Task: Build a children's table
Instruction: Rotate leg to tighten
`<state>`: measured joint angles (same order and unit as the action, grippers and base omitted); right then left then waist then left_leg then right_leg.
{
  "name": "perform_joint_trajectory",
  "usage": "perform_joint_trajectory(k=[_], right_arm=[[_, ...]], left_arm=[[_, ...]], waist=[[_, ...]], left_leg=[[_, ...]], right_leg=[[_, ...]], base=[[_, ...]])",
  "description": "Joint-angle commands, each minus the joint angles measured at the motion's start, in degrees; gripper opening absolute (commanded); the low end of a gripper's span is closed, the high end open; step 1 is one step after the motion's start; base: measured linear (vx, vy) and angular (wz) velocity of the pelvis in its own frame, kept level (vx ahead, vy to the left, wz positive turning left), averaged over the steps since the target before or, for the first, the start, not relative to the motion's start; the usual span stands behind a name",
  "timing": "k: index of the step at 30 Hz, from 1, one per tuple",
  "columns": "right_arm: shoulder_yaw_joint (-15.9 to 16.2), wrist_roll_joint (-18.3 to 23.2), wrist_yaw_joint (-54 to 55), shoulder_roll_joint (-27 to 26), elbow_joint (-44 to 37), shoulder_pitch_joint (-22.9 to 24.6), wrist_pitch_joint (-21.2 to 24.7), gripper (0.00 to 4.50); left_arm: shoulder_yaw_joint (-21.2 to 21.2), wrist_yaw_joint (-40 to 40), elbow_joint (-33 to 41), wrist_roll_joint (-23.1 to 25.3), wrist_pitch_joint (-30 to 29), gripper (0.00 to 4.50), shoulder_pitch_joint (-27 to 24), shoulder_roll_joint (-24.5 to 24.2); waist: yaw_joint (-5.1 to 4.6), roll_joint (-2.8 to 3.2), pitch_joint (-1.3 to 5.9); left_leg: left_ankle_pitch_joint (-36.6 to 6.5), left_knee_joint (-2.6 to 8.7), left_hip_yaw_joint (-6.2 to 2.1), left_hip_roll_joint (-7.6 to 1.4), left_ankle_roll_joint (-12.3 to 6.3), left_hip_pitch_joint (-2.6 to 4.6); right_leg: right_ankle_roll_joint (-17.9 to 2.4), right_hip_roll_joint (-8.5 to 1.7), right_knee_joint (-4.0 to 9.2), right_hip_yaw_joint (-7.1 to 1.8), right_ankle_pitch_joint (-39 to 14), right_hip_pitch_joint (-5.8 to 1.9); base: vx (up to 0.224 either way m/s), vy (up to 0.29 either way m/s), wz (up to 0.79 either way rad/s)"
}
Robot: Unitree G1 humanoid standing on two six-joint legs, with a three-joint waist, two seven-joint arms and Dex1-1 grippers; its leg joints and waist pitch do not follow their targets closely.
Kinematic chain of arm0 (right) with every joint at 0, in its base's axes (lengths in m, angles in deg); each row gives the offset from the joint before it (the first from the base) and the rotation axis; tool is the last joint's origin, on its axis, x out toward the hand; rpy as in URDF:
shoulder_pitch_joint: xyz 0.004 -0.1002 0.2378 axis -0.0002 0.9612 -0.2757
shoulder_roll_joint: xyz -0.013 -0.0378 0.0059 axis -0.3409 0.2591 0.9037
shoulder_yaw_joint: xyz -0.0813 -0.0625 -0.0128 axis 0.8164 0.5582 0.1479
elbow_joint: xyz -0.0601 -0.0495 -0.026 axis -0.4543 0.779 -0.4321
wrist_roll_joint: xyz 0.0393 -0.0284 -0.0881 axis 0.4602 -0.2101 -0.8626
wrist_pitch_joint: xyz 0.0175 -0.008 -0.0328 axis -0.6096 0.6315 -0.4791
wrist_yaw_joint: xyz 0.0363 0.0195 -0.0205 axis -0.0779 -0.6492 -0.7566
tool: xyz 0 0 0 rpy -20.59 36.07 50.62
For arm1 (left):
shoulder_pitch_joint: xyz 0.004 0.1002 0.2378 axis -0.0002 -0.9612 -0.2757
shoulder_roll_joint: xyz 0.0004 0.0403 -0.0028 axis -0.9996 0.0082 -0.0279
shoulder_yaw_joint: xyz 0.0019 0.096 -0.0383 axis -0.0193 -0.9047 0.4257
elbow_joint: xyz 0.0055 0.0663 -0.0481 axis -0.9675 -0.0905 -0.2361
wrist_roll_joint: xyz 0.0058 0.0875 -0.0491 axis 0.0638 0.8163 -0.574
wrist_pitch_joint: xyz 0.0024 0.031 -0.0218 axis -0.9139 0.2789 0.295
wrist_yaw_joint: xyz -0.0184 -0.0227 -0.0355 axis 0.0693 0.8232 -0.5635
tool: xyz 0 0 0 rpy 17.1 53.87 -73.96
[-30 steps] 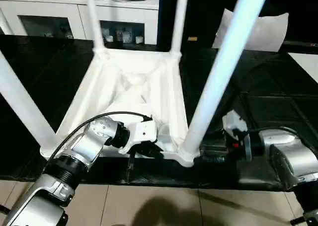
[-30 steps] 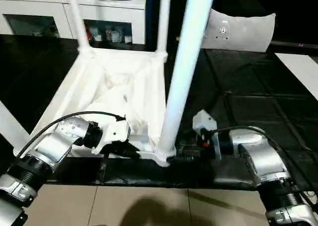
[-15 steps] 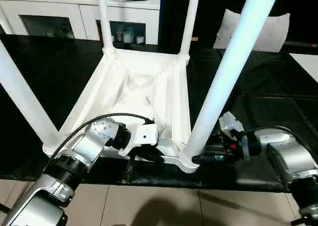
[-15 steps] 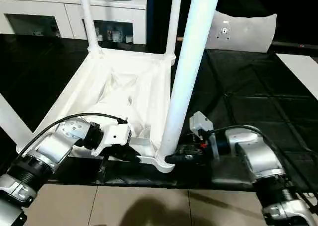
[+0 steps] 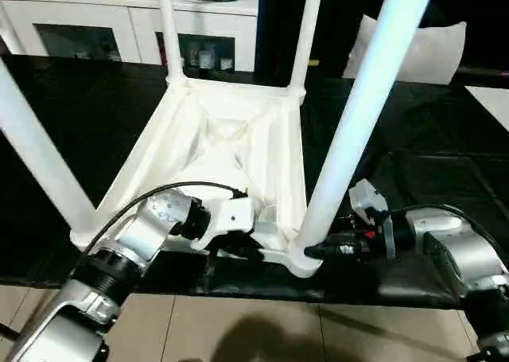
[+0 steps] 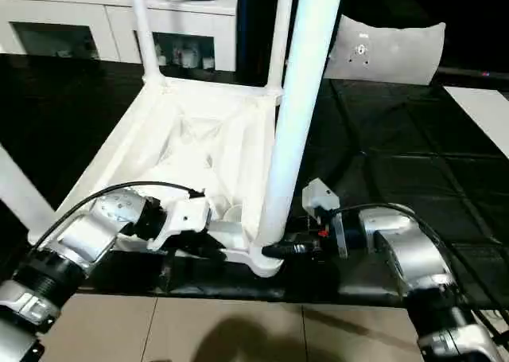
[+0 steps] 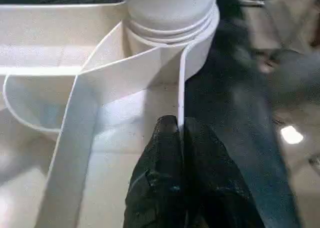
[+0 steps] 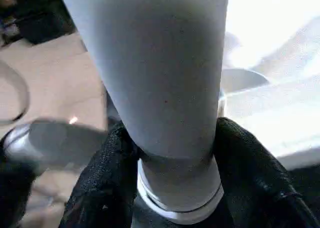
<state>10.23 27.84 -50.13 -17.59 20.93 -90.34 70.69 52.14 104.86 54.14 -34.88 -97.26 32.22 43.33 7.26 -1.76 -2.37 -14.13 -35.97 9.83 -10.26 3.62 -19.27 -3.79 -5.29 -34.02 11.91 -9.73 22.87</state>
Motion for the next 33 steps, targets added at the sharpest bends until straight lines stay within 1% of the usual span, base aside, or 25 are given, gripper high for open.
perform_joint_trajectory(k=[1,2,3,4,5,6,7,8,9,10,11,12,13,14,15,17,18,19,20,22,23,24,26,28,33], right_arm=[[1.1,2.1,3.9,-3.9,-4.0,-0.2,2.3,1.94],[0.6,1.8,7.3,-5.8,-4.2,-0.4,3.2,1.94],[0.1,1.0,11.2,-7.9,-4.2,-0.7,4.2,1.94],[-0.2,0.2,14.3,-9.4,-4.2,-1.1,5.0,1.94],[-0.4,-0.7,17.0,-10.7,-4.0,-1.5,5.6,1.94],[-0.8,-1.7,20.1,-12.2,-3.4,-2.0,6.1,1.94],[-1.2,-2.8,23.4,-13.6,-3.0,-2.6,7.2,1.94],[-1.2,-2.8,23.4,-13.6,-3.0,-2.6,7.2,1.94],[-1.5,-3.5,25.7,-14.5,-2.8,-2.9,8.0,1.93],[-2.8,-6.0,34.9,-18.4,-0.7,-4.8,9.9,1.93],[-2.8,-6.0,34.9,-18.4,-0.7,-4.8,9.9,1.93],[-3.7,-7.4,41.1,-21.3,1.0,-6.1,10.0,1.93],[-3.7,-7.4,41.1,-21.3,1.0,-6.1,10.0,1.93],[-3.9,-7.9,43.1,-22.7,1.6,-6.5,8.8,2.27],[-3.9,-8.1,43.3,-23.1,1.8,-6.6,8.0,2.47],[-3.6,-8.9,43.5,-23.4,1.7,-6.5,6.5,2.63],[-3.4,-9.2,43.4,-23.2,1.7,-6.4,6.1,2.63],[-2.9,-9.9,43.2,-22.5,1.8,-6.1,4.8,2.92],[-2.9,-9.9,43.2,-22.5,1.8,-6.1,4.8,3.04],[-3.1,-10.6,42.7,-21.4,1.9,-5.6,3.5,3.1],[-3.8,-10.3,42.3,-20.9,2.0,-5.4,2.9,3.23],[-4.4,-10.0,41.6,-19.9,2.2,-5.1,2.0,3.23],[-5.6,-9.0,37.3,-16.6,2.2,-4.2,-1.1,3.55],[-5.9,-8.3,33.9,-15.0,1.9,-3.6,-2.8,3.72],[-4.7,-5.9,22.4,-8.8,-0.3,-1.5,-4.3,4.05]], left_arm=[[1.4,-5.8,0.0,-0.7,-3.8,0.0,2.3,3.9],[2.2,-7.7,-0.7,-1.0,-5.4,0.0,3.1,5.4],[3.2,-10.3,-1.8,-1.3,-7.0,0.0,4.1,7.2],[3.9,-12.2,-2.7,-1.4,-8.1,0.0,5.0,8.5],[4.2,-13.6,-3.4,-1.4,-9.0,0.0,5.7,9.5],[4.6,-15.5,-4.4,-1.0,-9.4,0.0,6.5,10.4],[5.0,-17.3,-5.4,-0.6,-9.7,0.0,7.2,11.4],[5.0,-17.3,-5.4,-0.6,-9.7,0.0,7.2,11.4],[5.3,-18.6,-6.0,-0.3,-10.0,0.0,7.7,12.0],[6.4,-23.5,-8.3,0.7,-10.8,0.0,9.5,14.1],[6.4,-23.5,-8.3,0.7,-10.8,0.0,9.5,14.1],[7.3,-27.2,-10.0,1.6,-10.9,0.0,10.8,15.4],[7.3,-27.2,-10.0,1.6,-10.9,0.0,10.8,15.4],[7.7,-28.9,-11.0,2.1,-10.3,0.0,11.5,15.9],[7.9,-29.2,-11.2,2.1,-10.3,0.0,11.6,16.0],[8.1,-29.1,-11.1,1.9,-10.3,0.0,11.5,16.0],[8.0,-28.9,-10.9,1.8,-10.5,0.0,11.4,15.8],[7.8,-28.2,-10.6,1.8,-10.7,0.0,11.1,15.3],[7.8,-28.2,-10.6,1.8,-10.7,0.0,11.1,15.3],[7.6,-27.2,-10.8,2.1,-9.6,0.0,10.6,14.4],[7.5,-26.4,-10.8,2.3,-8.8,0.0,10.3,13.8],[7.4,-25.5,-10.7,2.4,-8.5,0.0,9.9,13.1],[6.4,-22.2,-9.9,2.9,-6.0,0.0,8.3,10.7],[5.9,-20.4,-9.6,2.8,-5.0,0.0,7.5,9.6],[4.2,-14.5,-9.2,2.6,-0.2,0.0,5.8,6.4]], waist=[[-0.82,-0.55,3.04],[-1.33,-0.49,3.09],[-1.51,-0.5,3.21],[-2.15,-0.46,3.36],[-2.42,-0.1,3.48],[-3.42,0.07,3.55],[-3.69,0.18,3.56],[-4.26,0.26,3.6],[-4.36,0.2,3.74],[-4.42,0.57,3.83],[-4.75,0.5,3.72],[-4.89,0.45,4.03],[-5.09,0.27,4.01],[-4.83,0.2,4.15],[-4.62,0.3,4.3],[-4.47,0.32,4.72],[-4.42,-0.31,5.11],[-4.12,-0.13,5.04],[-4.27,-0.29,4.9],[-3.87,-0.37,4.68],[-3.63,-0.52,4.72],[-3.58,-0.44,4.62],[-3.2,-0.31,4.34],[-3.28,-0.13,4.26],[-2.91,-0.26,4.03]], left_leg=[[-4.9,4.07,-1.1,-3.12,-1.32,-0.08],[-6.1,3.9,-1.05,-2.71,-0.88,0.1],[-6.1,3.87,-1.16,-2.69,-0.76,-0.05],[-6.4,3.89,-1.48,-2.89,-0.65,-0.37],[-6.5,3.99,-1.68,-3.24,-0.53,-0.31],[-7.0,4.26,-2.19,-3.97,-0.7,-0.47],[-7.4,4.26,-2.19,-4.03,-0.72,-0.26],[-7.7,4.28,-2.19,-3.99,-0.73,-0.17],[-7.3,4.29,-2.21,-3.96,-0.91,-0.25],[-5.6,4.4,-2.24,-4.03,-1.24,-0.38],[-4.6,4.44,-2.21,-4.11,-1.22,-0.48],[-3.5,4.38,-2.29,-4.0,-0.99,-0.45],[-2.1,4.35,-2.1,-3.85,-1.23,-0.59],[-0.8,4.3,-1.98,-3.69,-1.91,-0.69],[0.3,4.35,-1.99,-3.78,-2.39,-0.62],[5.3,4.04,-2.18,-4.24,-4.21,-0.94],[10.7,3.46,-2.21,-4.24,-6.4,-1.24],[12.6,3.27,-2.14,-4.19,-8.05,-1.37],[12.7,3.22,-2.02,-4.01,-9.03,-1.6],[9.9,3.18,-1.61,-3.56,-9.91,-1.61],[8.5,3.2,-1.51,-3.45,-9.76,-1.63],[7.9,3.26,-1.45,-3.47,-9.49,-1.59],[5.5,3.44,-1.42,-3.61,-8.55,-1.36],[4.6,3.58,-1.5,-3.97,-7.85,-1.32],[1.3,3.77,-1.44,-3.98,-6.82,-1.09]], right_leg=[[4.3,-5.41,7.05,-4.23,-28.1,-3.7],[6.4,-5.26,7.8,-3.76,-31.1,-3.75],[6.9,-5.21,7.81,-3.52,-31.2,-3.84],[8.0,-5.02,8.09,-3.04,-30.7,-4.1],[7.9,-5.11,8.05,-3.06,-29.8,-4.21],[7.2,-5.36,8.16,-2.85,-27.5,-4.57],[6.8,-5.5,8.23,-2.88,-27.2,-4.37],[5.7,-5.71,8.15,-2.95,-26.5,-4.45],[5.3,-5.84,7.94,-3.1,-25.5,-4.63],[3.9,-5.94,7.32,-3.61,-22.6,-4.57],[3.0,-5.78,7.17,-3.82,-21.5,-4.28],[1.9,-5.94,6.78,-3.82,-20.2,-4.62],[1.1,-5.93,6.42,-4.18,-19.0,-4.38],[0.7,-6.18,6.14,-4.38,-18.1,-4.75],[0.2,-6.15,5.89,-4.54,-16.6,-4.7],[-2.1,-6.15,4.27,-4.98,-8.7,-4.69],[-4.9,-6.18,2.59,-5.41,0.1,-4.58],[-7.0,-6.36,1.73,-5.64,4.1,-4.32],[-7.4,-6.21,1.68,-5.66,4.8,-4.36],[-7.4,-6.25,2.14,-5.68,1.9,-4.43],[-6.5,-6.24,2.34,-5.66,-0.7,-4.53],[-6.0,-6.15,2.56,-5.66,-2.2,-4.45],[-3.7,-5.93,3.37,-5.51,-7.4,-4.23],[-3.2,-5.83,3.43,-5.56,-8.5,-4.17],[-1.9,-5.84,4.2,-5.56,-12.7,-4.2]], base=[[0.0,0.0,0.0],[0.0,0.0,0.0],[0.0,0.0,0.0],[0.0,0.0,0.0],[0.0,0.0,0.0],[0.0,0.0,0.0],[0.0,0.0,0.0],[0.0,0.0,0.0],[0.0,0.0,0.0],[0.0,0.0,0.0],[0.0,0.0,0.0],[0.0,0.0,0.0],[0.0,0.0,0.0],[0.0,0.0,0.0],[0.0,0.0,0.0],[0.0,0.0,0.0],[0.0,0.0,0.0],[0.0,0.0,0.0],[0.0,0.0,0.0],[0.0,0.0,0.0],[0.0,0.0,0.0],[0.0,0.0,0.0],[0.0,0.0,0.0],[0.0,0.0,0.0],[0.0,0.0,0.0]])
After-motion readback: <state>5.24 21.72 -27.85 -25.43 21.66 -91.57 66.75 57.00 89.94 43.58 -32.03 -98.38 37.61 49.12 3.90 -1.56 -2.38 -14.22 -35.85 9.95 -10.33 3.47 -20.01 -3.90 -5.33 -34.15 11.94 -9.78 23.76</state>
